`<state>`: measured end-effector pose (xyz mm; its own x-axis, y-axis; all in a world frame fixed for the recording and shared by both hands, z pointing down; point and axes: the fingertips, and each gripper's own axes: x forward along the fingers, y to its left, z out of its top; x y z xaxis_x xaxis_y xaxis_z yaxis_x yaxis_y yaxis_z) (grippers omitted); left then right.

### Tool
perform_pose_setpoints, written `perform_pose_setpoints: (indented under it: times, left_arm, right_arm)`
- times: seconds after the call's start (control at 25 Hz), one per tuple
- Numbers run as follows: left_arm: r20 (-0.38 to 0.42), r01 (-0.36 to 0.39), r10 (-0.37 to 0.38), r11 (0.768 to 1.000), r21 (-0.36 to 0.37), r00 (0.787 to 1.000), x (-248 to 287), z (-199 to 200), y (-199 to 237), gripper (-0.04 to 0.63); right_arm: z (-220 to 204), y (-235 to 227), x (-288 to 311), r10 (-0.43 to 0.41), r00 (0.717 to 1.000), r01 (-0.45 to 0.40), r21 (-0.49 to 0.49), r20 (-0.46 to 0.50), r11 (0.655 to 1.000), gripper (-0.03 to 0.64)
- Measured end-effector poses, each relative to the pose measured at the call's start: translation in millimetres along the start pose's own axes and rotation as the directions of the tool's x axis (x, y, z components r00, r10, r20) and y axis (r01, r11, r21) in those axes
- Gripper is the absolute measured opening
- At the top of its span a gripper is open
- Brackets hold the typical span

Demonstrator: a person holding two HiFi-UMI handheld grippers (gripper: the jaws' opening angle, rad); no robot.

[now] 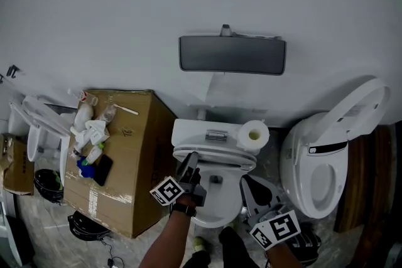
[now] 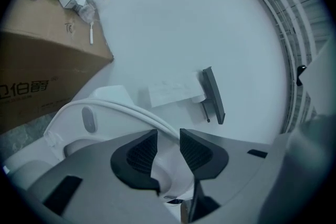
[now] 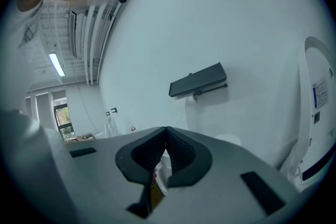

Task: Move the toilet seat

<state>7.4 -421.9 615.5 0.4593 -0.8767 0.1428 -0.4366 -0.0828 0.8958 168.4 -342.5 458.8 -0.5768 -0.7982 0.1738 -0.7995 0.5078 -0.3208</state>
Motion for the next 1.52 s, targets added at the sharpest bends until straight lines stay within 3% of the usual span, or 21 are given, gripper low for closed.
perform_pose_setpoints:
  times: [0.36, 0.48, 0.72, 0.8, 0.96, 1.28, 1.4, 1.52]
  left_arm:
    - [-0.026, -0.017, 0.020, 0.993, 0.120, 0.999, 3.2, 4.0, 6.7, 0.140]
    - [-0.051, 0.012, -0.004, 0.989, 0.145, 0.999, -2.3, 1.9, -15.4, 0.139]
    - [-0.106, 0.054, -0.027, 0.963, 0.264, 0.994, -28.9, 5.5, -59.2, 0.104]
    - [-0.121, 0.074, -0.036, 0.941, 0.329, 0.992, -42.5, 8.3, -82.3, 0.063]
    - [-0.150, 0.125, -0.060, 0.871, 0.475, 0.987, -74.3, 15.1, -134.1, 0.031]
    - [-0.165, 0.220, -0.147, 0.729, 0.649, 0.975, -162.9, 21.2, -242.4, 0.014]
    - [-0.196, 0.248, -0.155, 0.692, 0.678, 0.968, -197.3, 19.2, -268.0, 0.014]
    - [-0.211, 0.255, -0.150, 0.684, 0.683, 0.966, -231.0, 22.6, -283.9, 0.014]
  right_arm:
    - [-2.6, 2.5, -2.8, 0.005, 1.000, -0.006, -0.013, -0.010, 1.000, 0.011]
    - [-0.7, 10.4, -2.9, 0.009, 1.000, -0.009, -0.009, -0.006, 1.000, 0.011]
    - [11.5, 37.5, -5.8, 0.004, 1.000, -0.004, -0.014, 0.013, 1.000, 0.011]
    - [18.7, 48.6, -9.5, 0.001, 1.000, -0.001, -0.022, 0.024, 1.000, 0.011]
    - [30.4, 69.4, -18.5, -0.017, 0.999, 0.019, -0.021, 0.051, 1.000, 0.011]
    - [59.6, 127.0, -55.7, -0.018, 0.996, 0.025, -0.077, 0.092, 0.997, 0.011]
    - [70.7, 151.4, -73.8, -0.019, 0.994, 0.030, -0.106, 0.109, 0.994, 0.011]
    - [79.6, 176.4, -93.0, -0.024, 0.992, 0.040, -0.123, 0.122, 0.992, 0.011]
